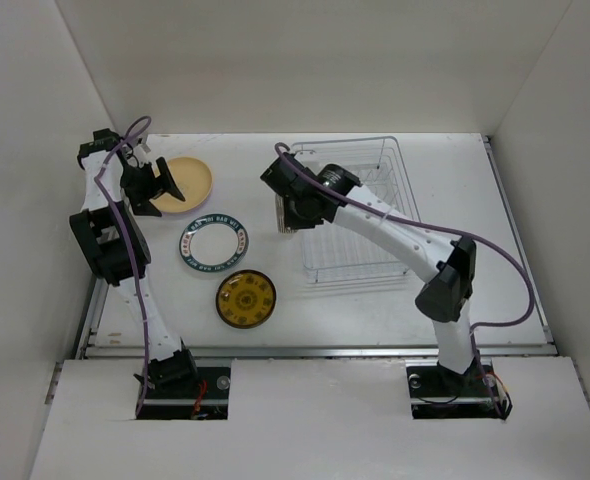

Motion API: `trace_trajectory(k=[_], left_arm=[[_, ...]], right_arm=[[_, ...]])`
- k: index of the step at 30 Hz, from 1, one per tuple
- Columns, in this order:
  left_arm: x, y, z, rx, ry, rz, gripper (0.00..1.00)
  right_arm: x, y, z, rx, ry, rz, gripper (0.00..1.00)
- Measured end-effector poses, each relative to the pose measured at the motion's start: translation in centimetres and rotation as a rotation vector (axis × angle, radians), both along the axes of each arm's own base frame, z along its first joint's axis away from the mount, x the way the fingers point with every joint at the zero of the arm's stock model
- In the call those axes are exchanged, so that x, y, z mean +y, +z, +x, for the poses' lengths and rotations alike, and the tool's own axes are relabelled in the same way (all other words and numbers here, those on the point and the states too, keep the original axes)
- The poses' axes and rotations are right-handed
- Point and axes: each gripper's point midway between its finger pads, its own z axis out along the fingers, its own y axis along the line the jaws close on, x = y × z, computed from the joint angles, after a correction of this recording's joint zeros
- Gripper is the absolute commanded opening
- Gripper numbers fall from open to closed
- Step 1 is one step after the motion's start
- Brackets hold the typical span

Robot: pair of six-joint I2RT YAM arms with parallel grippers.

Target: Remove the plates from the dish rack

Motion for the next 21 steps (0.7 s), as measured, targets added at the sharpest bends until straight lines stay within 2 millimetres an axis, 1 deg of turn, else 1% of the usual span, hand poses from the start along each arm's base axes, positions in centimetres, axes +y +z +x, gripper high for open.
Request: trace_trajectory(k=[4, 6, 7, 9, 13, 21], left_arm=[[-0.1, 0.2, -0.3, -0.001, -0.001, -0.001, 0.78], [-0.2, 0.2, -0.4, 0.003, 0.000, -0.002, 0.78], [-0.2, 0.1, -0.5, 0.005, 0.000, -0.004, 0.78], [-0.3, -0.1, -0.7, 0.014, 0.000, -0.008, 0.78], [-0.3, -0.1, -0.8, 0.018, 0.000, -0.009, 0.78], [-0.4, -0.1, -0.9, 0.019, -0.001, -0.011, 0.78]], right_arm=[[-0.9, 2.3, -0.7, -0.025, -0.004, 0.037, 0.00], [-1.2, 2.8, -0.9, -0.031, -0.004, 0.045, 0.00], [-1.3, 2.7, -1.0, -0.029, -0.004, 0.043, 0.00], [-1.5, 2.0, -1.2, -0.016, -0.006, 0.028, 0.00], [-2.4, -0.4, -1.4, 0.027, -0.013, -0.020, 0.00], [-2.1, -3.2, -0.2, 0.057, -0.016, 0.017, 0.00]])
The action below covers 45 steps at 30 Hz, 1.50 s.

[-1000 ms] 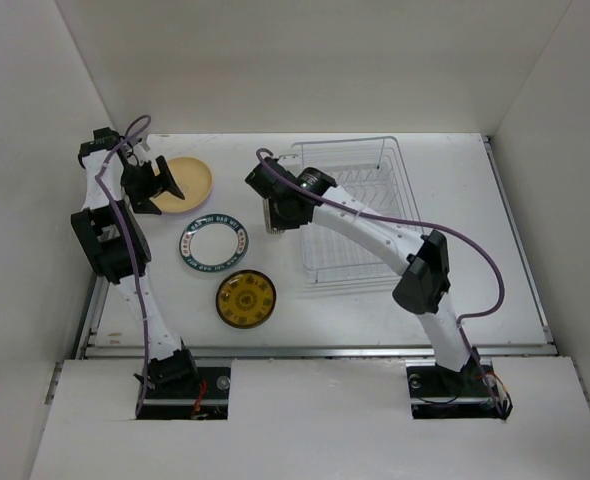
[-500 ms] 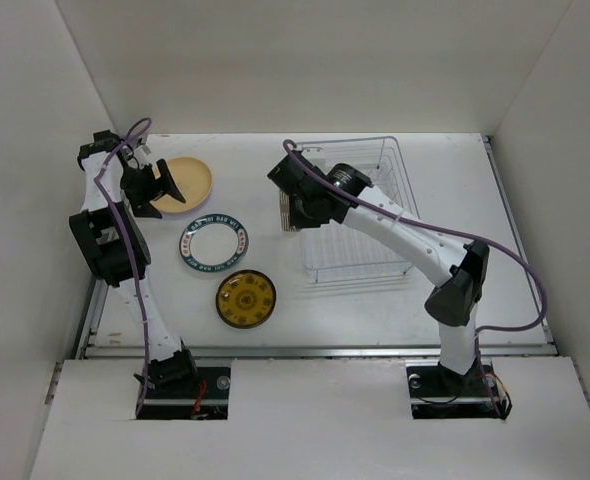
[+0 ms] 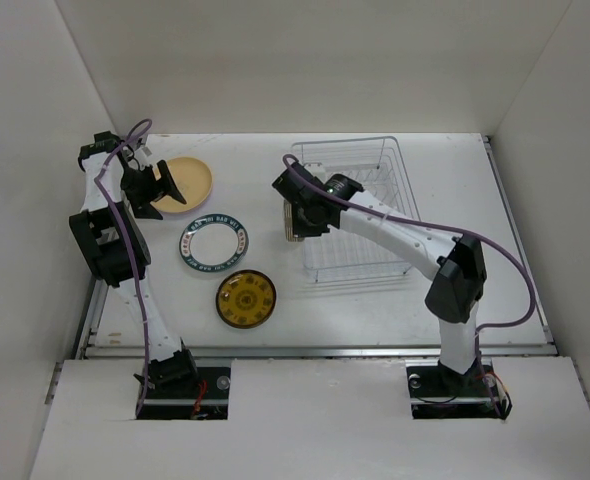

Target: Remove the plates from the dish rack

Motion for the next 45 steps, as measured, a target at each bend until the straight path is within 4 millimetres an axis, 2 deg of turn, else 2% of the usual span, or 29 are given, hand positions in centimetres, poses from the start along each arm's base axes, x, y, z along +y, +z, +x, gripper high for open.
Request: trace_trajectory(k=[8, 13, 15, 18, 21, 25, 29, 33, 35, 38, 40, 42, 45], left_arm=[[0.0, 0.0, 0.0, 0.000, 0.000, -0.001, 0.78], [0.0, 0.0, 0.0, 0.000, 0.000, -0.001, 0.78], [0.0, 0.0, 0.0, 0.000, 0.000, -0.001, 0.78], [0.0, 0.0, 0.0, 0.000, 0.000, -0.001, 0.78], [0.0, 0.0, 0.0, 0.000, 0.000, -0.002, 0.78], [0.0, 0.0, 0.0, 0.000, 0.000, -0.002, 0.78], [0.0, 0.0, 0.0, 0.000, 0.000, -0.002, 0.78], [-0.1, 0.1, -0.1, 0.002, -0.001, -0.002, 0.78], [-0.1, 0.1, -0.1, 0.001, -0.001, -0.001, 0.78], [-0.1, 0.2, -0.1, -0.002, -0.001, -0.002, 0.78], [-0.1, 0.3, -0.1, -0.003, -0.001, -0.002, 0.78], [-0.1, 0.4, -0.1, -0.003, -0.001, -0.002, 0.78], [0.0, 0.8, -0.3, -0.008, -0.004, 0.010, 0.78]], right_arm=[[0.5, -1.5, 1.0, 0.005, 0.002, 0.000, 0.00], [0.5, -1.4, 1.7, -0.005, -0.012, 0.015, 0.00], [0.5, -1.4, 2.0, -0.005, -0.019, 0.021, 0.11], [0.4, -1.6, 2.2, -0.002, -0.026, 0.024, 0.22], [0.3, -2.1, 2.2, 0.009, -0.027, 0.015, 0.22], [0.5, -2.4, 2.4, 0.019, -0.021, -0.002, 0.37], [0.6, -2.7, 2.6, 0.024, -0.019, -0.018, 0.46], [0.3, -2.5, 2.4, 0.025, -0.020, -0.028, 0.51], [0.1, -2.0, 2.4, 0.016, -0.019, -0.025, 0.51], [-0.1, 0.1, 2.3, -0.016, -0.021, 0.006, 0.57], [-0.5, 2.3, 2.1, -0.051, -0.027, 0.041, 0.76], [-1.1, 4.8, 1.9, -0.095, -0.038, 0.076, 1.00], [-3.3, 8.9, 1.6, -0.167, -0.080, 0.116, 1.00]])
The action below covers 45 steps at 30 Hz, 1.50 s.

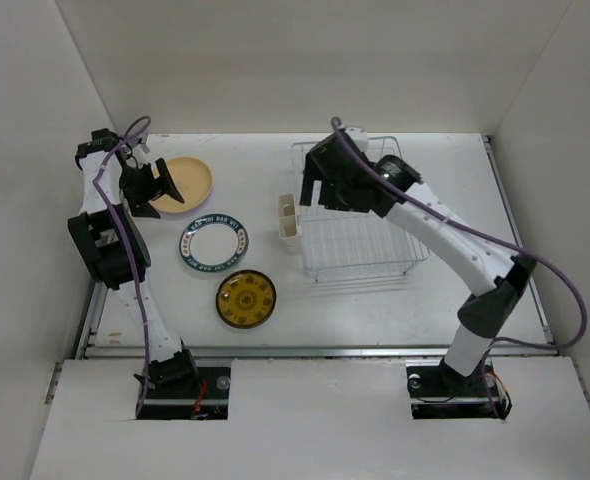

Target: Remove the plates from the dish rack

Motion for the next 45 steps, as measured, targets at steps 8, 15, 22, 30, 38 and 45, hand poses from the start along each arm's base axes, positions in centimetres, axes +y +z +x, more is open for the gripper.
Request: trace_trajectory(k=[8, 15, 22, 30, 38, 45], left_arm=[[1.5, 5.1, -1.0, -0.106, 0.020, 0.130, 0.79], [7.5, 12.8, -3.5, -0.232, 0.230, 0.506, 1.00], [14.2, 19.9, -11.4, -0.271, 0.504, 1.004, 1.00], [14.7, 18.4, -17.1, -0.149, 0.477, 1.152, 1.00], [13.8, 19.0, -18.8, -0.178, 0.471, 1.146, 1.00], [12.8, 20.6, -20.0, -0.253, 0.485, 1.133, 1.00]], right_arm=[[-17.0, 4.1, -0.5, -0.097, -0.505, -0.049, 1.00], [-24.6, 6.4, -5.7, -0.175, -0.668, -0.053, 1.00], [-27.3, 8.6, -10.1, -0.263, -0.681, 0.041, 1.00], [-27.7, 6.8, -11.5, -0.226, -0.655, 0.028, 1.00], [-27.7, 6.4, -12.6, -0.214, -0.630, 0.053, 1.00], [-27.5, 6.5, -13.0, -0.212, -0.615, 0.079, 1.00]])
